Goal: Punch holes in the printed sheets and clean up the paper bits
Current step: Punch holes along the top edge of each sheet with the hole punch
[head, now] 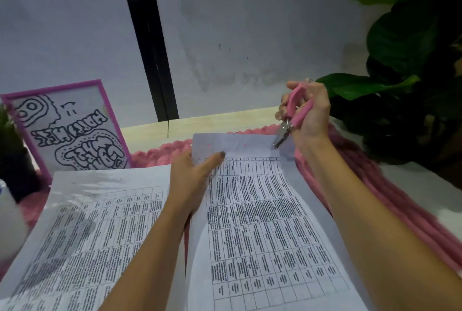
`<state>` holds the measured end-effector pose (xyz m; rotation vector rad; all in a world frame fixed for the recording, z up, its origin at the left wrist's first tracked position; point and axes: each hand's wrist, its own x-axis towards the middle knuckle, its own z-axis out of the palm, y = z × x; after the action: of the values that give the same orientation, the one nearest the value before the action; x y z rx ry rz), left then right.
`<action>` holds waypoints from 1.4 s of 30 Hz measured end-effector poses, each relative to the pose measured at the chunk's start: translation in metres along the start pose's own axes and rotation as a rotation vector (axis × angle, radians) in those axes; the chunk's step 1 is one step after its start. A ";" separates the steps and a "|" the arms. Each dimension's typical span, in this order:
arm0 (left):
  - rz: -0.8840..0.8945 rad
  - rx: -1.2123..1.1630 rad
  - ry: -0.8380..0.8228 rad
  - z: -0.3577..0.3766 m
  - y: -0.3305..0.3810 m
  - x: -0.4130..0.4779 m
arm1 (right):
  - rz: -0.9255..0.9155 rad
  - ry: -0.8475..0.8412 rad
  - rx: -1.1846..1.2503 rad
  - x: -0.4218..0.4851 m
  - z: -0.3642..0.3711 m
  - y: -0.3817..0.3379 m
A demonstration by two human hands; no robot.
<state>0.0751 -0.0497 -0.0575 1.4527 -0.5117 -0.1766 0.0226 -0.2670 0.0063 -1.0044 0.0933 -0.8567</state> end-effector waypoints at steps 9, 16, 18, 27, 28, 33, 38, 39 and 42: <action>0.060 0.030 -0.023 0.001 0.006 -0.005 | 0.019 -0.014 -0.084 0.008 0.005 0.004; 0.054 0.042 -0.044 0.001 0.005 -0.004 | 0.014 0.042 -0.084 0.005 0.003 0.009; 0.044 0.025 -0.048 0.002 0.006 -0.006 | 0.015 0.058 -0.086 0.004 0.003 0.010; 0.009 -0.008 -0.048 0.001 0.003 -0.004 | -0.024 0.104 -0.097 0.003 0.003 0.011; 0.010 -0.003 -0.046 0.002 0.004 -0.004 | -0.026 0.100 -0.099 0.004 0.003 0.012; -0.026 0.042 0.036 0.002 0.002 -0.004 | 0.020 0.040 -0.068 0.006 -0.004 0.013; 0.407 0.554 0.311 0.008 0.008 -0.011 | 0.031 0.057 -0.074 0.007 -0.004 0.015; 0.548 0.641 0.335 0.009 0.012 -0.010 | 0.031 0.060 -0.073 0.006 -0.004 0.014; 0.818 0.850 0.211 0.024 0.024 -0.004 | 0.014 0.052 -0.061 0.005 -0.002 0.013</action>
<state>0.0571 -0.0670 -0.0346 1.9050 -1.0313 0.9361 0.0324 -0.2688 -0.0030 -1.0377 0.1711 -0.8720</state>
